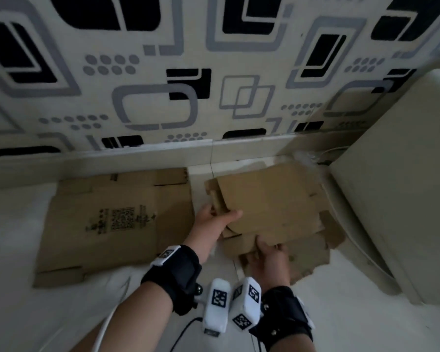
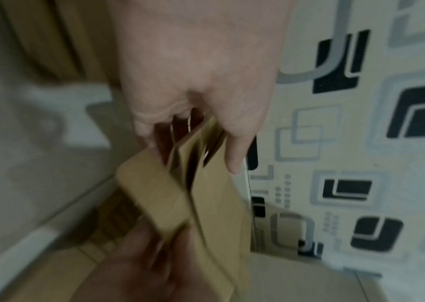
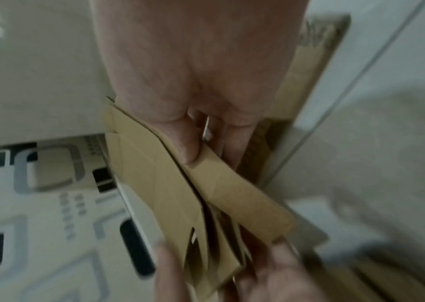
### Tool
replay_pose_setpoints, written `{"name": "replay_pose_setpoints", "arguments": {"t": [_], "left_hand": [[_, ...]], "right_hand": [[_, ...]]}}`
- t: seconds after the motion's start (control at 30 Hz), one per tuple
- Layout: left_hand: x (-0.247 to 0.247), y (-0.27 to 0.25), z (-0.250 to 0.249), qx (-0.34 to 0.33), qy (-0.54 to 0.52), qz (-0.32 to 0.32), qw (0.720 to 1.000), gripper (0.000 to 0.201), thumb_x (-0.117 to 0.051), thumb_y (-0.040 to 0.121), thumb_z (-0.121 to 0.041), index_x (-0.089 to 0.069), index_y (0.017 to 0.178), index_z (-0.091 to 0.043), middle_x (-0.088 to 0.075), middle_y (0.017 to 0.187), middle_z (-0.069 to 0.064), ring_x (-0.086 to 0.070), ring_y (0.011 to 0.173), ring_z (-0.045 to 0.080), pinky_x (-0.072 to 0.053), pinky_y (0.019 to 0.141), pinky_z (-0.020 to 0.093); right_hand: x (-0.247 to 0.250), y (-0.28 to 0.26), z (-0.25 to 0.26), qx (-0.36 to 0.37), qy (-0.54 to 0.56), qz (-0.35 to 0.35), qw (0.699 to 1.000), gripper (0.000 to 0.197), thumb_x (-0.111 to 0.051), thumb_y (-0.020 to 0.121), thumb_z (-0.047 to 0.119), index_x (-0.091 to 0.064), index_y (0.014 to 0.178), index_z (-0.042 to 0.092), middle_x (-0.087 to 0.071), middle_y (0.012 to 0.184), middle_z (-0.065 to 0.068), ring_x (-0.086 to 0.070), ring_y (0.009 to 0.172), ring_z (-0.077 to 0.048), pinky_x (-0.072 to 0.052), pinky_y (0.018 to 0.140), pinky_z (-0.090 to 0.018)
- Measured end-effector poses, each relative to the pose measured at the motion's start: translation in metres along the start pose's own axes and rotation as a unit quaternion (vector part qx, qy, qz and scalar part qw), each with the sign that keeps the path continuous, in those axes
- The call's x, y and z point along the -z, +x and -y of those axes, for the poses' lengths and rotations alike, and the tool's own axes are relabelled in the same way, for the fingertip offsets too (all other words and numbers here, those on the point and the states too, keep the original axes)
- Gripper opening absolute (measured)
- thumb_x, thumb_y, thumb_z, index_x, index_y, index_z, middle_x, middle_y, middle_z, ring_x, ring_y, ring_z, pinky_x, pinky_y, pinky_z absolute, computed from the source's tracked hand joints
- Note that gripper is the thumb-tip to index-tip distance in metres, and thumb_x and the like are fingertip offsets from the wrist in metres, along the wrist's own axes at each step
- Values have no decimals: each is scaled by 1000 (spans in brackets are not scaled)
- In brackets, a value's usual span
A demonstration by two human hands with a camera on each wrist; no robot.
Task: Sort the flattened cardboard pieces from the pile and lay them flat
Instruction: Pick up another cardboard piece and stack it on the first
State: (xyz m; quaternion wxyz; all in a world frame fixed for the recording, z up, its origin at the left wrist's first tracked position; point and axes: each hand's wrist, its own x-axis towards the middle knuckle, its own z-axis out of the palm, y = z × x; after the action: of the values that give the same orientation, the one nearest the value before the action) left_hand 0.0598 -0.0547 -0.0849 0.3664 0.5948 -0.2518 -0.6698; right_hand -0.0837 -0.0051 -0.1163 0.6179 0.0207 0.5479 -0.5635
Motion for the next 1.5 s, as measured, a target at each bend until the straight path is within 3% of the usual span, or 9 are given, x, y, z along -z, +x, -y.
{"name": "replay_pose_setpoints", "arguments": {"t": [0.1, 0.27, 0.47, 0.7, 0.83, 0.97, 1.07, 1.23, 1.5], "left_hand": [[30, -3, 0, -38, 25, -47, 998, 35, -80, 88, -19, -64, 119, -24, -75, 116, -1, -69, 101, 16, -57, 82, 34], [92, -15, -9, -70, 20, -102, 992, 30, -71, 94, -13, -67, 119, -27, -75, 118, -5, -69, 110, 19, -52, 101, 44], [159, -34, -21, -82, 41, -144, 985, 26, -65, 98, -8, -65, 101, -34, -73, 106, -12, -66, 95, 5, -46, 67, 18], [231, -50, -16, -75, 68, -247, 964, 23, -68, 96, -12, -65, 116, -24, -69, 105, -13, -61, 95, 3, -46, 77, 24], [254, -50, -7, -76, 88, -309, 944, 55, -71, 92, -31, -55, 142, -13, -62, 136, -1, -57, 125, 22, -44, 107, 42], [263, -47, 4, -111, 114, -352, 923, 21, -67, 97, -30, -62, 115, -21, -69, 116, 5, -65, 109, 30, -53, 97, 48], [266, -42, 7, -103, 177, -366, 908, 28, -66, 95, -38, -61, 117, -21, -61, 127, 12, -56, 122, 37, -47, 104, 52], [273, -37, 4, -52, 333, -349, 874, 59, -62, 95, -48, -45, 149, -33, -24, 162, 8, -23, 145, 39, -27, 116, 53], [269, -35, -14, -69, 342, -411, 842, 80, -68, 92, -43, -27, 160, -30, -26, 163, 9, -28, 146, 37, -25, 113, 60]], "right_hand": [[-28, -4, -21, 6, -38, 66, 997, 60, -53, 92, -14, -53, 144, 17, -70, 129, -18, -74, 102, -27, -62, 80, -42], [-59, -18, -43, 1, -70, 121, 990, 54, -56, 91, -8, -62, 133, 26, -73, 123, -11, -69, 110, -29, -56, 90, -44], [-78, -10, -52, -10, -45, 93, 995, 45, -50, 102, 20, -51, 147, 23, -69, 129, -11, -63, 122, -34, -53, 85, -42], [-101, -14, -68, 20, -171, 131, 976, 37, -53, 102, 23, -55, 139, 24, -69, 128, -12, -67, 113, -28, -58, 78, -38], [-117, -18, -84, -19, -233, 161, 959, 38, -54, 101, 14, -55, 138, 22, -64, 133, -10, -65, 115, -27, -60, 70, -31], [-126, -26, -94, -27, -231, 211, 950, 52, -54, 99, 5, -49, 147, 26, -65, 137, -10, -64, 124, -26, -56, 97, -35], [-128, -29, -97, -34, -229, 229, 945, 56, -50, 99, -4, -49, 141, 34, -65, 135, -14, -63, 125, -25, -49, 108, -35], [-127, -27, -102, -52, -259, 219, 939, 50, -50, 99, -2, -49, 145, 18, -64, 134, -13, -63, 123, -24, -50, 107, -35], [-119, -28, -91, -37, -321, 187, 927, 37, -53, 98, 3, -58, 133, 16, -65, 131, -11, -64, 119, -26, -53, 102, -38]]}}
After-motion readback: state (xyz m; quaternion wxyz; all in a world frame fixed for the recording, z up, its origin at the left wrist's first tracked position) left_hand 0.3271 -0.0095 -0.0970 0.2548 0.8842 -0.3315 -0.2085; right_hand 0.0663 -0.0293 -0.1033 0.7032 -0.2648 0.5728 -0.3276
